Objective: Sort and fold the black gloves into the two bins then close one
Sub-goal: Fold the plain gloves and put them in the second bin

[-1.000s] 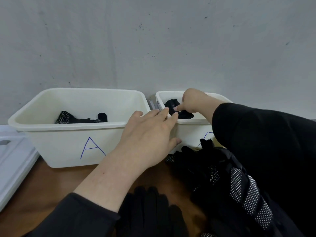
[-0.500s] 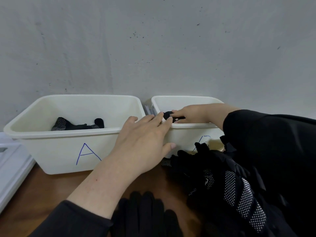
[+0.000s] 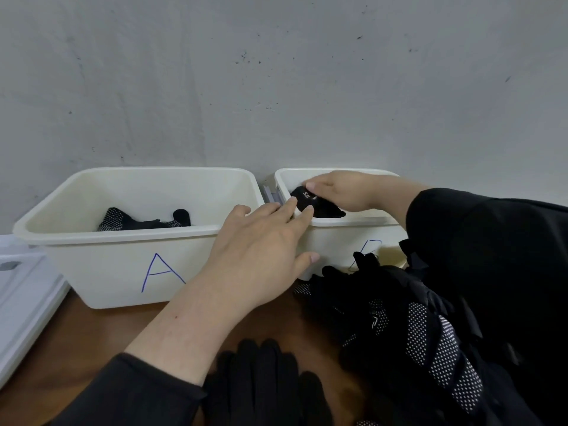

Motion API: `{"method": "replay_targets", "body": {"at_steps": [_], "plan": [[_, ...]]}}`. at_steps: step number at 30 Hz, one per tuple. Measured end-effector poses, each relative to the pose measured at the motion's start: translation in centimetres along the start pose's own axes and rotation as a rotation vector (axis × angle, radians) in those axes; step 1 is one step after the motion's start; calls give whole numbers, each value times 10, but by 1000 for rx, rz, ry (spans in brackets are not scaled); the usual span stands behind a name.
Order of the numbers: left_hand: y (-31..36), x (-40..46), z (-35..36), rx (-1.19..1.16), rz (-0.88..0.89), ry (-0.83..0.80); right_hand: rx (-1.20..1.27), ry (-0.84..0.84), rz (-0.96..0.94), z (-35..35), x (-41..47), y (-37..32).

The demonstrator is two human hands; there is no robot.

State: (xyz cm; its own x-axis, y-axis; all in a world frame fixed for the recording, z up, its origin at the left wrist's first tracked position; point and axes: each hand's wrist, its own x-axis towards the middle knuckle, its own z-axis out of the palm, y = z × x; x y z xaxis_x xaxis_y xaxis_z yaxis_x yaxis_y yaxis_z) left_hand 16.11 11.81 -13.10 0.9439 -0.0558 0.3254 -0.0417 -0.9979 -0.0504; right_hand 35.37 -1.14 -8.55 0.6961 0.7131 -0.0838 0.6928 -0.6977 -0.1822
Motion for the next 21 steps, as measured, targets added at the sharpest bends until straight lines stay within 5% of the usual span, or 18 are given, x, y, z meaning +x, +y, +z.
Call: {"method": "replay_targets", "body": {"at_steps": [8,12,15,21], "plan": [[0,-1,-1,-27,-22,-23,135,388,24,-24,-42,-10],[12,-9,-6,-232,-11,164,237,595,36,-31,-98,-20],[40,-22,-6,-429,24,224,147,563,-7,-19,-155,-22],[84,-50,2,-520,59,82,46,385,18,17,-248,-6]]}}
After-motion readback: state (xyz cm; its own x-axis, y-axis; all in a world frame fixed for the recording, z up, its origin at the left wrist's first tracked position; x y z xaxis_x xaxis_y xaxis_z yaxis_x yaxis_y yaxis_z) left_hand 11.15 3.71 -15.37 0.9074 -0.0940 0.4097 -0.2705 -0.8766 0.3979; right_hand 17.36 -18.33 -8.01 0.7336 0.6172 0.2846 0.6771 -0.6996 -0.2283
